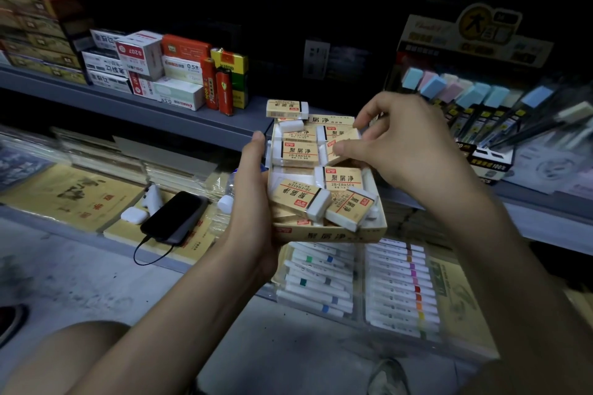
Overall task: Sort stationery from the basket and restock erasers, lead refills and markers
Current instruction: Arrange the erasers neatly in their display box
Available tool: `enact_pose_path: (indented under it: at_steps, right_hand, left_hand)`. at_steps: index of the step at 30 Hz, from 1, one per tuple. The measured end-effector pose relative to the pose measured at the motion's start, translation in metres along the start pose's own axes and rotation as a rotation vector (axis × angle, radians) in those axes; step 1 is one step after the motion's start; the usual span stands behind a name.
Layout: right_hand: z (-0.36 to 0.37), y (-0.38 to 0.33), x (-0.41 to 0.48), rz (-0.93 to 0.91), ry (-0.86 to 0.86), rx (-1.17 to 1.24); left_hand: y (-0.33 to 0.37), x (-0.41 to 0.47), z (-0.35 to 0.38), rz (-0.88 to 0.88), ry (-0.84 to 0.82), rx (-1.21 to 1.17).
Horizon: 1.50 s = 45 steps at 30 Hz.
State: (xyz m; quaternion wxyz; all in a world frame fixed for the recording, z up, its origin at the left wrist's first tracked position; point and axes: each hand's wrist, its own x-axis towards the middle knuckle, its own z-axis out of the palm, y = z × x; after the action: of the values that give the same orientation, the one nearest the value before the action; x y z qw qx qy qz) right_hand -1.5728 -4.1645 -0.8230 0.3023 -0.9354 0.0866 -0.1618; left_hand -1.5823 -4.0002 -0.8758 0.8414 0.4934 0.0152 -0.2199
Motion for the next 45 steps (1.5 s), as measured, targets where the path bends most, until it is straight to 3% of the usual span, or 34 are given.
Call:
enact_pose_path:
  at_steps: [11,18,28,30,33,36,40,42,45]
  right_hand:
    - [0.004,0.000,-0.001,-0.071,-0.078,-0.152]
    - [0.016,-0.026,0.030,-0.246,-0.009,-0.149]
    - [0.033,-0.026,0.051,-0.202,-0.159,-0.185]
    - [0.027,-0.024,0.049,-0.198,-0.085,-0.081]
    - [0.015,-0.019,0.041,-0.130,0.004,0.311]
    - [-0.001,-0.014,0.031,-0.044,-0.072,0.720]
    - [-0.016,-0.013,0.019,0.070,-0.194,1.074]
    - [-0.020,-0.013,0.014,0.111,-0.225,1.085]
    - [-0.018,-0.007,0.009,0.110,-0.156,0.800]
  left_hand:
    - [-0.001,0.002,-0.003,-0.001,0.002,0.051]
    - [-0.001,0.002,-0.004,-0.016,-0.005,0.063]
    - [-0.001,0.007,-0.008,-0.034,-0.022,0.072]
    - [-0.001,0.008,-0.008,-0.036,-0.028,0.073]
    - [-0.001,0.008,-0.009,-0.035,-0.030,0.057]
    - [-0.002,0.008,-0.009,-0.027,-0.027,0.061]
    - [-0.003,0.007,-0.008,-0.010,-0.023,0.054]
    - [-0.004,0.006,-0.008,-0.005,-0.017,0.057]
    - [-0.004,0.006,-0.007,-0.001,-0.010,0.058]
